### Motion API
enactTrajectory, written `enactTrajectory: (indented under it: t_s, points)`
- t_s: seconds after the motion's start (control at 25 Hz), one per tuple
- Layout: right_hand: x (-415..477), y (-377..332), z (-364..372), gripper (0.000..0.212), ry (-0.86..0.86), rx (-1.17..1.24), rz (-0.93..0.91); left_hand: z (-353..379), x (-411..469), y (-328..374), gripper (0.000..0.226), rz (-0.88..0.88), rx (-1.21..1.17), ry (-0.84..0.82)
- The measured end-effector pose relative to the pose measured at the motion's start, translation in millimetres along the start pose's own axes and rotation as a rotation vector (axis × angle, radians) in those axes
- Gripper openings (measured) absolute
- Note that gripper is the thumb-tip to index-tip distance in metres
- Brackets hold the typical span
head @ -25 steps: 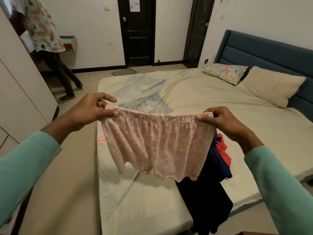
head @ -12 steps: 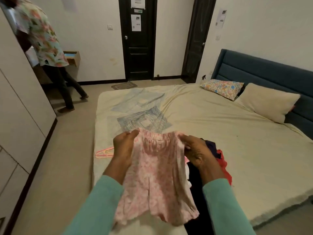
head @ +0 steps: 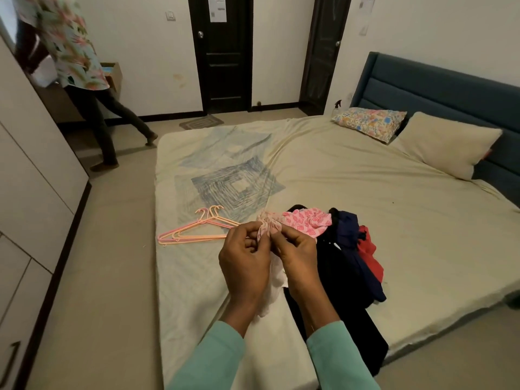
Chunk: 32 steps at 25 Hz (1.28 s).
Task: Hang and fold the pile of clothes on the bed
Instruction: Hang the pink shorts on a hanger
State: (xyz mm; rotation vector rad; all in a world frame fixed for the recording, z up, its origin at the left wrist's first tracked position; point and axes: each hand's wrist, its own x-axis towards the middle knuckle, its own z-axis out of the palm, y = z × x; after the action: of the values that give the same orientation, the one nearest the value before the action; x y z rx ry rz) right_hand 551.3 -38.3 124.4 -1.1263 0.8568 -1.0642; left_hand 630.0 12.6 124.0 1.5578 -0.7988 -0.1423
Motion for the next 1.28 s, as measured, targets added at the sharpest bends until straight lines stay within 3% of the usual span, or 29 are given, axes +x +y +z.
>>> enactTrajectory:
  t_s: [0.28,0.44,0.56,0.64,0.72,0.88,0.92,1.16,1.28]
  points:
    - [-10,-11,-6,0.021,-0.100,-0.032,0.089,-11,-11,0,0.015,0.085,0.006,0.026]
    - [-12,-8,-12,0.022,-0.183,-0.067,0.097,-17,-18,-7,0.023,0.160,0.038,-0.134]
    - [-9,-5,-19,0.017,-0.172,-0.112,0.058,-29,-9,-9,0.036,-0.042,-0.181,-0.198]
    - [-8,-7,-21,0.019,-0.162,-0.099,0.058,-39,6,-19,0.036,-0.087,-0.189,-0.196]
    - [-9,-13,-17,0.020,-0.169,-0.046,0.056,-51,19,-35,0.035,-0.067,-0.091,-0.350]
    - [-8,-25,-12,0.023,-0.191,-0.033,-0.018,-63,29,-60,0.066,-0.055,0.132,-0.836]
    - [-9,-31,-13,0.025,-0.178,-0.078,-0.048,-65,33,-60,0.061,-0.032,0.154,-0.900]
    - [-7,-38,-36,0.048,-0.041,-0.312,-0.225,-92,58,-15,0.006,-0.035,-0.204,-0.752]
    - [-2,-31,-40,0.064,0.010,-0.344,-0.202,-95,60,0,0.043,-0.165,-0.313,-0.706]
